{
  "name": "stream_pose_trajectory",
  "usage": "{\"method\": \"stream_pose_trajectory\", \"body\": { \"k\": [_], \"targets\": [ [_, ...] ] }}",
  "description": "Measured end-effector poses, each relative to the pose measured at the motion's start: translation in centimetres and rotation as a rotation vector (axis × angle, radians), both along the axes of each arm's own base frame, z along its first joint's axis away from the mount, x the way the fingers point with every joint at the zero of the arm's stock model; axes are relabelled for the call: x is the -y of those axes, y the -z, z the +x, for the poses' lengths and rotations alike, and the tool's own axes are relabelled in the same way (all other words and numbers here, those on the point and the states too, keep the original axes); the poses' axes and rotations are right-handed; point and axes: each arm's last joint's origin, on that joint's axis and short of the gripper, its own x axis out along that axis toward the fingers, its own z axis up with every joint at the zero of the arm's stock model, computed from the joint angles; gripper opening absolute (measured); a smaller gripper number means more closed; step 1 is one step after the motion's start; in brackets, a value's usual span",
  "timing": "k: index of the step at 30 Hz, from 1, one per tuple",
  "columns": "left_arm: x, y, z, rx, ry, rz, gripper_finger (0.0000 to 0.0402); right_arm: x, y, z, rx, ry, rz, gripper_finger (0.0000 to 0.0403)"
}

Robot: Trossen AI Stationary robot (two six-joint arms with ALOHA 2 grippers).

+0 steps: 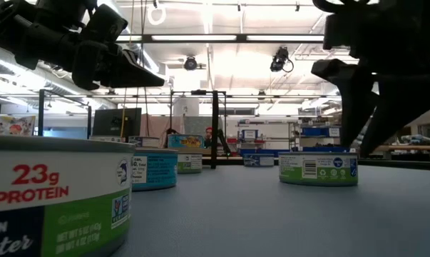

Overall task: Stack canned seafood by type on shelf
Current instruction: Stack the green tuna can on top of the green tuna can on the shelf

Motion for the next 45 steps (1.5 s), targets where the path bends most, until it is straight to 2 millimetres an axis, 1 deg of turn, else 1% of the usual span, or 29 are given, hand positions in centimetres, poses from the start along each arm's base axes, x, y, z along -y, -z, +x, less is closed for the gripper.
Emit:
{"method": "stream_pose_trajectory", "body": {
  "k": [7, 13, 15, 19, 25, 33, 38, 45],
  "targets": [
    [0.0, 0.0, 0.0, 0.001, 0.0, -0.001, 0.0004, 0.6, 1.1, -0.7, -0.034, -0.069, -0.074, 0.0116],
    [0.0, 0.0, 0.0, 0.0, 0.0, -0.001, 0.0004, 1.1, 1.4, -0.5, -0.007, -0.05, -0.097, 0.0104],
    [0.0, 0.0, 0.0, 0.0, 0.0, -0.001, 0.0004, 1.2, 1.3, 0.0, 0.032, -0.025, -0.065, 0.0098],
    [0.0, 0.0, 0.0, 0.0, 0.0, -0.001, 0.0004, 1.4, 1.1, 1.0, 0.109, 0.083, 0.055, 0.0082],
    [0.0, 0.0, 0.0, 0.0, 0.0, -0.001, 0.0004, 1.5, 1.0, 1.9, 0.154, 0.19, 0.215, 0.0059],
    [0.0, 0.0, 0.0, -0.002, 0.001, 0.003, 0.0004, 1.6, 0.9, 2.2, 0.165, 0.181, 0.243, 0.0008],
    [0.0, 0.0, 0.0, -0.003, 0.002, 0.006, 0.0004, 1.6, 0.6, 2.4, 0.166, 0.171, 0.256, 0.0009],
    [0.0, 0.0, 0.0, -0.006, 0.002, 0.006, 0.0004, 1.2, -0.6, 3.3, 0.212, 0.14, 0.259, 0.0004]
  ]
}}
